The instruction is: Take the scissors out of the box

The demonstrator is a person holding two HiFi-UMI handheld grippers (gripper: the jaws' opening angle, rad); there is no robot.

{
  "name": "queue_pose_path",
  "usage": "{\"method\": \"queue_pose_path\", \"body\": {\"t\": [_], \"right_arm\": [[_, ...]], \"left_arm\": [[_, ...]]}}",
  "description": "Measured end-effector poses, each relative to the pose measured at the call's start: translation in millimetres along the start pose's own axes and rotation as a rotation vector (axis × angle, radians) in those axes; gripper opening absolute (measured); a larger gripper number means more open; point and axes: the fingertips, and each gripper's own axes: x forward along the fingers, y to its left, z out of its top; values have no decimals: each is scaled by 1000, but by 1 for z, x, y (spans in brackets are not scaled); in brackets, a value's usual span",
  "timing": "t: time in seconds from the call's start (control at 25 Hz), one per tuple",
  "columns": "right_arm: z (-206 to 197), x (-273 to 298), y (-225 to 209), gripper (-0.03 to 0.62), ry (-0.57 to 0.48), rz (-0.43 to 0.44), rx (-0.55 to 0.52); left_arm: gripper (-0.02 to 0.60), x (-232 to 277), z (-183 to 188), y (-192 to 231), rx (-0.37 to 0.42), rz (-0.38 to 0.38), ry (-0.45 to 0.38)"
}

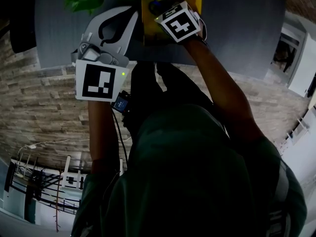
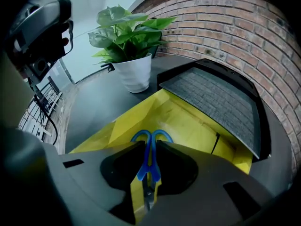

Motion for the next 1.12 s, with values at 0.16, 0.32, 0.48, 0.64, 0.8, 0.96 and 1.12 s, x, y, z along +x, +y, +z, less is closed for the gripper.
{"method": "queue_pose_path", "body": {"t": [0.16,0.32,0.48,0.64,0.8,0.96,1.12], "right_arm": [[0,-8,1,77,-16,-3,1],[9,-24,4,77,-63,-11,-10],[20,-48,4,77,-116,-23,-21],[29,-74,4,77,-166,-36,-27],[38,-101,3,75,-220,-52,-29],[46,-129,-1,75,-276,-73,-30],[50,-156,-5,74,-323,-92,-33]], "left_arm": [[0,-3,6,-1,14,1,-5],[0,-8,12,-3,30,3,-5],[0,-11,26,-7,54,3,-9],[0,-14,39,-13,70,4,-12],[0,-16,51,-20,92,3,-12],[0,-18,62,-28,111,2,-13],[0,-20,74,-34,130,0,-14]]}}
